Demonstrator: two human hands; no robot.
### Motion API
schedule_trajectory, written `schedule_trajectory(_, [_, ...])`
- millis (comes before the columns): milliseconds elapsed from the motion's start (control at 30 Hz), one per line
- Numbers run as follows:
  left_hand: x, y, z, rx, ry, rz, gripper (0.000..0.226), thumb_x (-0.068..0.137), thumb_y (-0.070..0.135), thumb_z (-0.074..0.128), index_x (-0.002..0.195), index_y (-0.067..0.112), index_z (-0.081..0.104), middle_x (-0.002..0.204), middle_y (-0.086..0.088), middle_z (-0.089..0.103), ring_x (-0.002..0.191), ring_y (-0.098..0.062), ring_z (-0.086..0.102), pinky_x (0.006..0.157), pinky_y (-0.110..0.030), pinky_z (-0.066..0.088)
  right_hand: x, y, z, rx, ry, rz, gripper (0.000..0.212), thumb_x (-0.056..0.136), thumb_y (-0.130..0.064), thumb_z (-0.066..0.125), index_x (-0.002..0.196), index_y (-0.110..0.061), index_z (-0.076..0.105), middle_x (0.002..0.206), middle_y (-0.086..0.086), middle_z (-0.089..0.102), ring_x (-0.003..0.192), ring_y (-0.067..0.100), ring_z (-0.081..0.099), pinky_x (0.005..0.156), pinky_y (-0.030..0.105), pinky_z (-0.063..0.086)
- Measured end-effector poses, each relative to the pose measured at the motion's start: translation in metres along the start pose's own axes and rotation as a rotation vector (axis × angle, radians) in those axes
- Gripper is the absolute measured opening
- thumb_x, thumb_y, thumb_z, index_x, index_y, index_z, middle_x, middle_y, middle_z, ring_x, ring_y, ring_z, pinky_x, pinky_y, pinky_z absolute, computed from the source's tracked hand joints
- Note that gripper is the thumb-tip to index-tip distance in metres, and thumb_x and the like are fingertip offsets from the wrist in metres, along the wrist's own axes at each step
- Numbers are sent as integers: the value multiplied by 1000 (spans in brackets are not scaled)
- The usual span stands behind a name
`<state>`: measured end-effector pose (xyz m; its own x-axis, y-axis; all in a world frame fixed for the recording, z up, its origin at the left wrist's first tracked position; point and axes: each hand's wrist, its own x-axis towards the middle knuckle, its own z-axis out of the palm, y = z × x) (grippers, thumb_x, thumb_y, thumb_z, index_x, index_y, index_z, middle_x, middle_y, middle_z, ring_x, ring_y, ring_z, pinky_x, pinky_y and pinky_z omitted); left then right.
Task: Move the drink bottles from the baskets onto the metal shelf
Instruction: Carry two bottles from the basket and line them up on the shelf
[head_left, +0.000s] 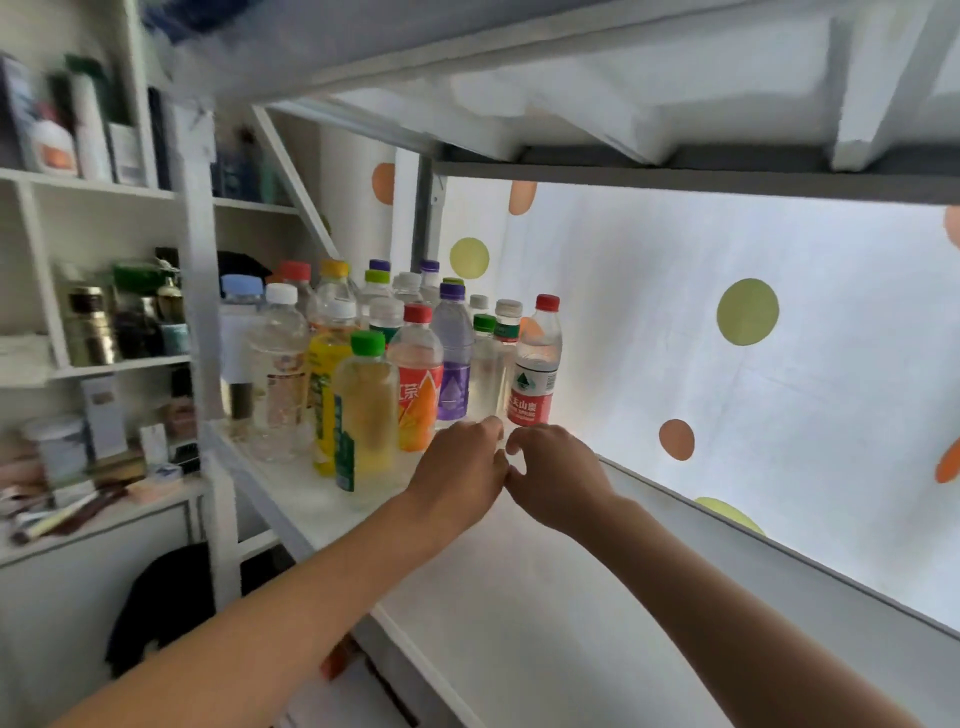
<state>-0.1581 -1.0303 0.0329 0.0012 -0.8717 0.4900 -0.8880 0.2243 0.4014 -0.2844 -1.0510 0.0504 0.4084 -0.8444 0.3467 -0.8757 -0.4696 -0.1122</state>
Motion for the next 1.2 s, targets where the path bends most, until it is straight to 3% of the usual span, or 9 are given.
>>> schedule_trajectory(100, [-51, -26, -47, 16, 74, 36, 21, 95, 22, 51, 115, 20, 59, 102, -1, 68, 93, -23, 64, 77, -33, 51, -5, -52, -7, 13, -20, -115, 31, 93, -29, 58, 123, -22, 65, 123, -2, 64, 111, 21, 60, 91, 34, 52])
schedule_trajectory(267, [-139, -104, -128, 205, 97, -102, 24, 96, 24, 45, 117, 18, 55, 110, -3, 64, 98, -26, 60, 78, -40, 49, -12, -166, 2, 64, -66, -292, 29, 92, -30, 56, 118, -23, 65, 122, -1, 63, 112, 23, 60, 89, 33, 49])
schedule_trajectory(433, [-242, -194, -207, 410, 263, -195, 33, 90, 23, 42, 107, 8, 67, 102, -9, 68, 96, -30, 63, 80, -37, 52, -29, -312, 34, 172, -133, -498, 38, 93, -29, 55, 129, -19, 60, 131, 3, 58, 119, 24, 55, 96, 37, 48])
schedule_trajectory(533, [-306, -242, -253, 529, 174, -405, 49, 96, 33, 29, 125, 8, 59, 130, -13, 59, 124, -33, 50, 103, -49, 41, -48, -406, 60, 217, -154, -643, 46, 92, -30, 57, 136, -16, 54, 137, 4, 54, 127, 25, 48, 104, 38, 43])
schedule_trajectory(600, [-354, -269, -282, 552, 109, -611, 59, 98, 41, 12, 143, 16, 41, 153, -7, 35, 143, -28, 25, 114, -53, 23, -66, -471, 80, 242, -160, -747, 50, 91, -31, 58, 138, -16, 52, 136, 5, 53, 129, 26, 46, 107, 40, 40])
schedule_trajectory(700, [-430, -302, -322, 571, 127, -837, 64, 96, 46, -2, 152, 24, 20, 161, 2, 11, 149, -20, 1, 117, -56, 6, -101, -563, 107, 264, -211, -876, 54, 92, -32, 57, 142, -16, 46, 141, 5, 49, 132, 25, 42, 111, 38, 35])
schedule_trajectory(800, [-515, -325, -366, 602, 171, -1031, 53, 102, 41, 11, 152, 24, 16, 161, 1, 8, 148, -21, -2, 118, -55, 3, -147, -654, 125, 321, -287, -1007, 55, 92, -32, 56, 144, -17, 44, 144, 4, 46, 134, 24, 39, 112, 35, 32])
schedule_trajectory(967, [-636, -329, -428, 668, 242, -1311, 53, 103, 41, 13, 152, 22, 18, 161, -2, 11, 148, -23, 0, 118, -55, 6, -224, -775, 131, 401, -379, -1199, 53, 93, -31, 55, 143, -18, 46, 142, 4, 47, 132, 25, 40, 111, 34, 31])
schedule_trajectory(1200, [-750, -300, -488, 734, 420, -1613, 51, 103, 40, 17, 150, 23, 22, 160, -1, 14, 148, -21, 5, 119, -51, 10, -320, -888, 116, 528, -472, -1457, 55, 90, -30, 59, 142, -15, 48, 140, 7, 49, 130, 28, 43, 110, 38, 36])
